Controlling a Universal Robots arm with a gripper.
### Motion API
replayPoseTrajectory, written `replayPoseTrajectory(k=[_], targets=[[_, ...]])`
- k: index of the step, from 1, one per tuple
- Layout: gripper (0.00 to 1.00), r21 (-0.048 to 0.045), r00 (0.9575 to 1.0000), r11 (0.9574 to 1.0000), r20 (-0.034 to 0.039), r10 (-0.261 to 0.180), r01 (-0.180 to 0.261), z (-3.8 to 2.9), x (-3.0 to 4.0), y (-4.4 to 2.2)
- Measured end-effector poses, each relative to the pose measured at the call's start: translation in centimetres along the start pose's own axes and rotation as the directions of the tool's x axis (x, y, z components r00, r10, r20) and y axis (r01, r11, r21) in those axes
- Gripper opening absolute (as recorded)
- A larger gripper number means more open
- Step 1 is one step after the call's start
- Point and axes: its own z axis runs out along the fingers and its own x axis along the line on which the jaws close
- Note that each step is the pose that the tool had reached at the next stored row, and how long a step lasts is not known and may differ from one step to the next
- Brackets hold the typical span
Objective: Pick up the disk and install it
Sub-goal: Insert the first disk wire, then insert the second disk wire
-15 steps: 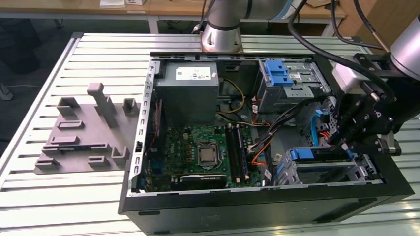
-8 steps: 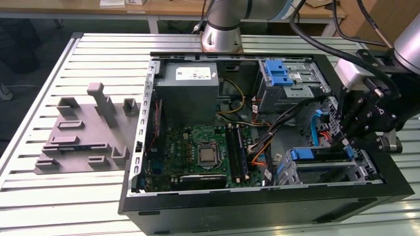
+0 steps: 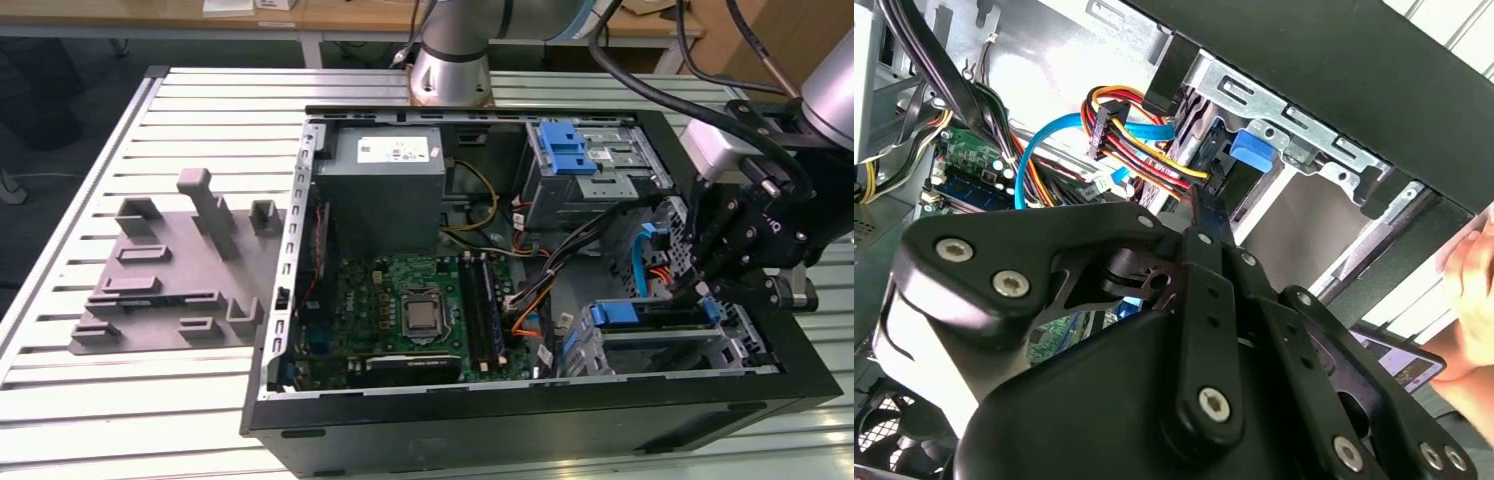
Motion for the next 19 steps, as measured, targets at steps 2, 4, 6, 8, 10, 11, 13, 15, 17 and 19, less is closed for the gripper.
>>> replayPoseTrajectory(k=[2,4,6,8,10,11,13,15,17,19], targets=[[0.11,0.0,1.0,1.0,0.0001,0.0,0.0,0.0,0.0,0.0],[0.11,0.0,1.0,1.0,0.0,0.0,0.0,-0.01,0.0,0.0],[0.11,0.0,1.0,1.0,0.0,0.0,0.0,-0.01,0.0,0.0],[0.11,0.0,1.0,1.0,0.0,0.0,0.0,-0.01,0.0,0.0],[0.11,0.0,1.0,1.0,-0.0002,0.0,0.0,-0.02,0.0,0.06],[0.11,0.0,1.0,1.0,-0.0002,0.0,0.0,-0.02,0.0,0.16],[0.11,0.0002,1.0,1.0,0.0,0.0,0.0,0.02,0.03,0.56],[0.11,0.0017,1.0,1.0,0.0001,0.0,0.0,0.06,0.05,1.17],[0.11,0.0048,1.0,1.0,0.0003,0.0,0.0,0.1,0.08,1.84],[0.11,0.0074,1.0,1.0,0.0004,0.0,0.0,0.12,0.1,2.12]])
